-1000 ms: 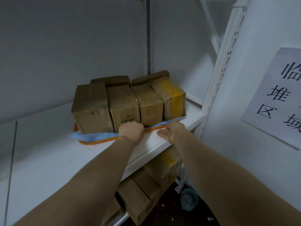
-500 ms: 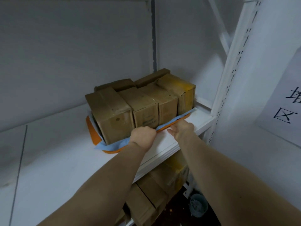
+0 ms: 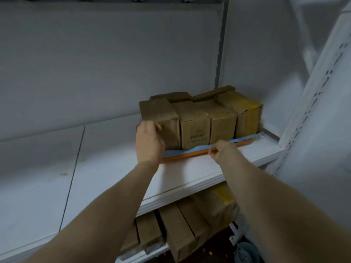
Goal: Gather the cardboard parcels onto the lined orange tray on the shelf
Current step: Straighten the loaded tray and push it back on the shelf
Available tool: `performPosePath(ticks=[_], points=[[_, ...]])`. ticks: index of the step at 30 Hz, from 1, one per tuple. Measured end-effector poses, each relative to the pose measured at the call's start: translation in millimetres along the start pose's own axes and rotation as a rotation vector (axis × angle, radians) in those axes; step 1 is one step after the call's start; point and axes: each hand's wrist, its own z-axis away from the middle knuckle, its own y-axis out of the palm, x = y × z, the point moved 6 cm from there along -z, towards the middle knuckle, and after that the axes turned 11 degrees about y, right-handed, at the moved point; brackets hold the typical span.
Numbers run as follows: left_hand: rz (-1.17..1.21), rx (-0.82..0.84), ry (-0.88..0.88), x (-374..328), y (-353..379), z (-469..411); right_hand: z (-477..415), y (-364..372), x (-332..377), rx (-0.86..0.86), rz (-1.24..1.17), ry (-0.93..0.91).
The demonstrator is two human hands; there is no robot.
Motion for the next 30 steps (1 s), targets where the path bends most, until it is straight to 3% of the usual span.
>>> performPosePath(ticks=[5, 8, 11, 20, 30], points=[[0.096, -0.301, -0.535, 43, -32, 11, -1, 10, 2, 0.0, 0.177, -0.029], [0.128, -0.095, -0.856, 81, -21, 22, 4, 10, -1, 0.008, 0.197, -0.034], [0.565, 0.139, -1.059, 86, 9, 35, 6, 12, -8, 0.005, 0.232, -0.054], [0.757, 0.098, -1.159, 98, 27, 36, 18, 14, -22, 0.059, 0.202, -0.011], [0.684, 0.153, -1.147, 104, 26, 35, 27, 9, -21, 0.093, 0.122, -0.069]])
